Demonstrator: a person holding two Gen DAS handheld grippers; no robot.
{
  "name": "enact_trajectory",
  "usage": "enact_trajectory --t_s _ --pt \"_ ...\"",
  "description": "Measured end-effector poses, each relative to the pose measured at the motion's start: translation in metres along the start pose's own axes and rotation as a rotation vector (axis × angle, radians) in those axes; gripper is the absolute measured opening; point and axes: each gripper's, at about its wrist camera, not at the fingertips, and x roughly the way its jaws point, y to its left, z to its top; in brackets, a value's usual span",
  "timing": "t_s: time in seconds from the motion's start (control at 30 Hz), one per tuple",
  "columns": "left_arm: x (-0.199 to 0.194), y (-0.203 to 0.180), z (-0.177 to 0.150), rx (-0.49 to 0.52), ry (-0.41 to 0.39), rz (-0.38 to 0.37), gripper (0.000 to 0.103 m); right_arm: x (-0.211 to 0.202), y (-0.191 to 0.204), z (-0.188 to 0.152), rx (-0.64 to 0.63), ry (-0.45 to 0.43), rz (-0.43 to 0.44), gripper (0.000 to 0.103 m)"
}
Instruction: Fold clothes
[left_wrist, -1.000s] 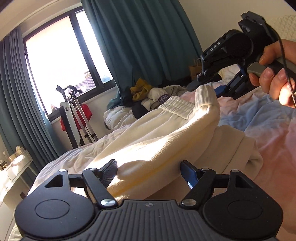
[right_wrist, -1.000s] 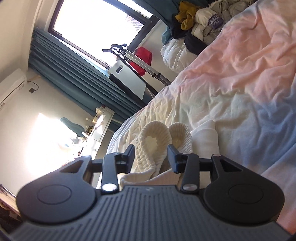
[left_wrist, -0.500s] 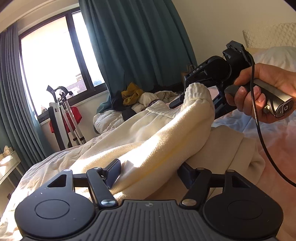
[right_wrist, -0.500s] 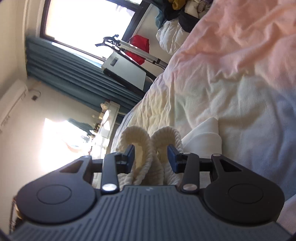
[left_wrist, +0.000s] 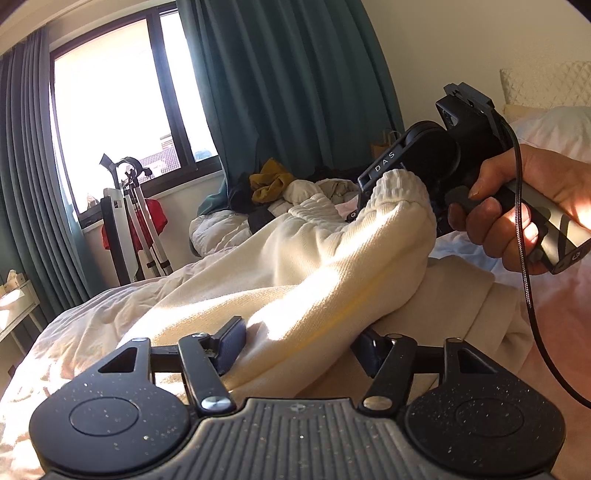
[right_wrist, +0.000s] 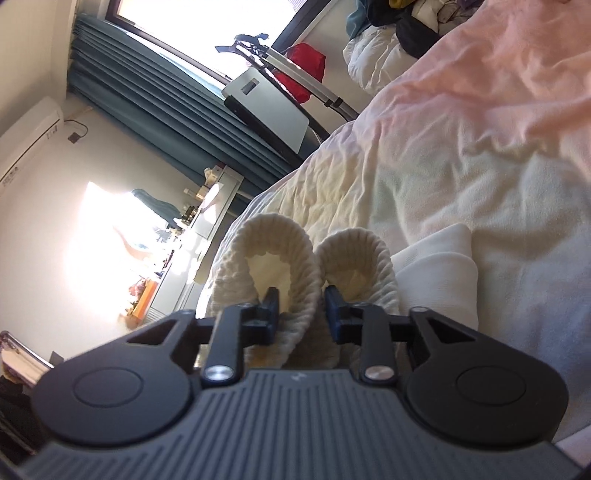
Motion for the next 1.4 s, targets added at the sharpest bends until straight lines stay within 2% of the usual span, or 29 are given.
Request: enact_trajectory --t_s 0.07,0.23,0.33,0.5,0.67,0.77,0.9,0.97,1.03,1.07,1.1,1.17,1.23,1.27,1.33,1.4 --pt "0.000 -0.001 -0.001 0.013 0.007 0.003 0.051 -0.004 0.009 -0.001 -0.009 -0.029 -0.016 0.014" --pt "-0.008 0.003 0.003 0.020 -0.015 0.005 0.020 -0.023 0.038 -0.002 -0.046 -0.123 -0.034 0.012" --pt "-0.027 0.001 0.014 0.001 -0.080 -0.027 0.017 -0.042 0.049 0.000 -0.044 -0.180 -0.030 0.012" --pt "-0.048 -0.022 0.026 0.033 -0.148 -0.103 0.017 -0.056 0.017 -0.004 0.042 -0.186 -0.117 0.012" --pt "-0.031 -0.049 0.010 0.076 -0.044 -0.179 0.017 -0.070 -0.014 -0.008 0.128 -0.191 -0.203 0.012" --pt "-0.026 -0.050 0.003 0.057 -0.034 -0.192 0.020 -0.078 -0.033 -0.010 0.180 -0.195 -0.251 0.013" --pt "-0.035 -0.041 0.006 -0.013 -0.041 -0.224 0.028 -0.087 -0.027 -0.016 0.202 -0.219 -0.198 0.016" --pt "-0.039 -0.035 0.006 -0.035 -0.034 -0.239 0.034 -0.098 -0.018 -0.023 0.190 -0.241 -0.209 0.016" --pt "-0.043 -0.029 0.007 -0.055 -0.026 -0.248 0.047 -0.111 -0.009 -0.030 0.154 -0.272 -0.281 0.019" --pt "-0.045 -0.024 0.007 -0.070 -0.025 -0.255 0.049 -0.118 -0.006 -0.035 0.153 -0.285 -0.297 0.023" --pt "-0.047 -0.019 0.008 -0.085 -0.022 -0.259 0.052 -0.125 -0.004 -0.040 0.152 -0.298 -0.314 0.031" --pt "-0.052 -0.009 0.009 -0.128 -0.018 -0.262 0.064 -0.132 0.002 -0.049 0.145 -0.305 -0.325 0.043" --pt "-0.060 0.007 0.011 -0.208 -0.028 -0.255 0.078 -0.134 0.010 -0.058 0.135 -0.295 -0.320 0.063" --pt "-0.066 0.017 0.013 -0.258 -0.036 -0.248 0.079 -0.134 0.014 -0.063 0.130 -0.290 -0.318 0.067" --pt "-0.079 0.037 0.016 -0.358 -0.052 -0.233 0.086 -0.136 0.022 -0.072 0.119 -0.281 -0.312 0.084" --pt "-0.089 0.058 0.018 -0.455 -0.063 -0.215 0.088 -0.138 0.029 -0.081 0.109 -0.271 -0.307 0.084"
